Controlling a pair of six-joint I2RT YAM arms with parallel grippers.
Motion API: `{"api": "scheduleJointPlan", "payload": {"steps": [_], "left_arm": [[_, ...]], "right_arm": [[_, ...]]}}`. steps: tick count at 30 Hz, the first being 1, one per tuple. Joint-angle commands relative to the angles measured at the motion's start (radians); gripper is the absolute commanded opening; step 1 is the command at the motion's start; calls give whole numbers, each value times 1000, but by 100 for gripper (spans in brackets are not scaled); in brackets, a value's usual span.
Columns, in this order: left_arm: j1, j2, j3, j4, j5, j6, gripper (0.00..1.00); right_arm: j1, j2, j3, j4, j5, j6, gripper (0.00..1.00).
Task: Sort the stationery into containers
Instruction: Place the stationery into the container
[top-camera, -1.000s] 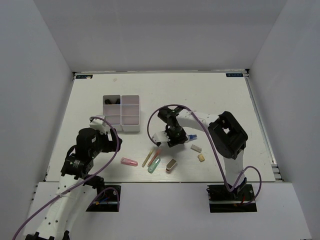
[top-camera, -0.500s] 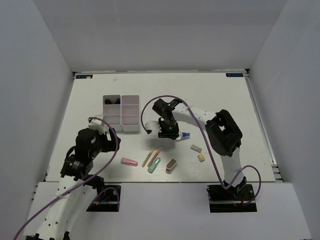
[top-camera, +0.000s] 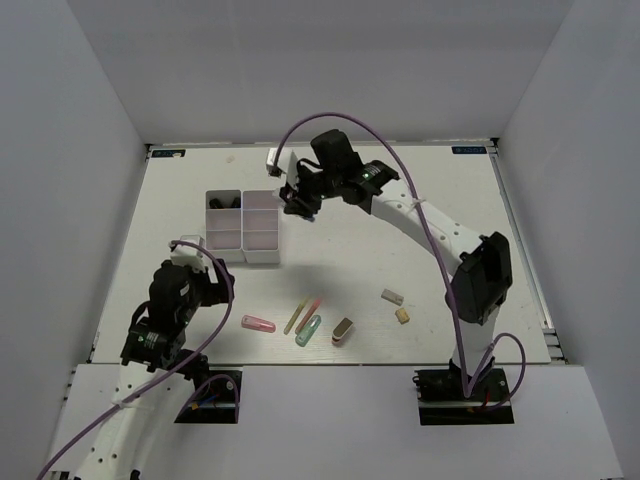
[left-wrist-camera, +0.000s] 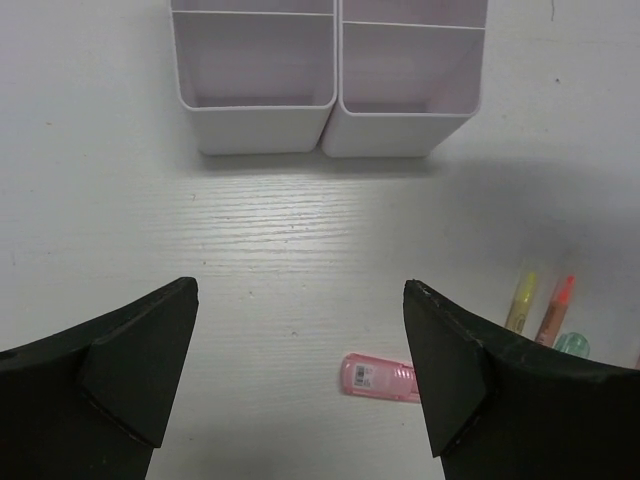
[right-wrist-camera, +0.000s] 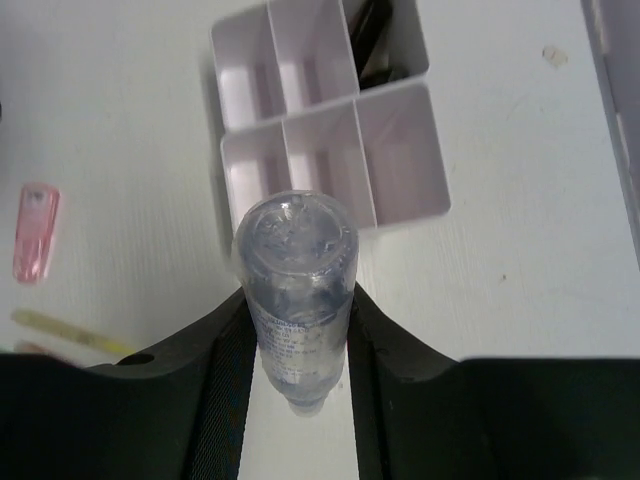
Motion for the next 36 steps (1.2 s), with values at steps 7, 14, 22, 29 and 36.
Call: {"api": "scheduleJointPlan", "payload": {"steps": [7,14,22,29,36], "left_arm": [[1,-42,-29,32,-102,15,95],[0,-64,-29,30,-118,23,96],[0,-62,-27,35,-72,21,97],[1,-69,-27,36,-59,19,97],[0,-67,-26,35,-52,24,97]], "right_arm": [[-42,212,203,469,-181,407,0],[-76,330,163,835,-269,541,0],[-90,425,184,938,-279,586,0],[-87,462,175,951,-261,561,0],[-88,487,175,958,-252,558,0]]}}
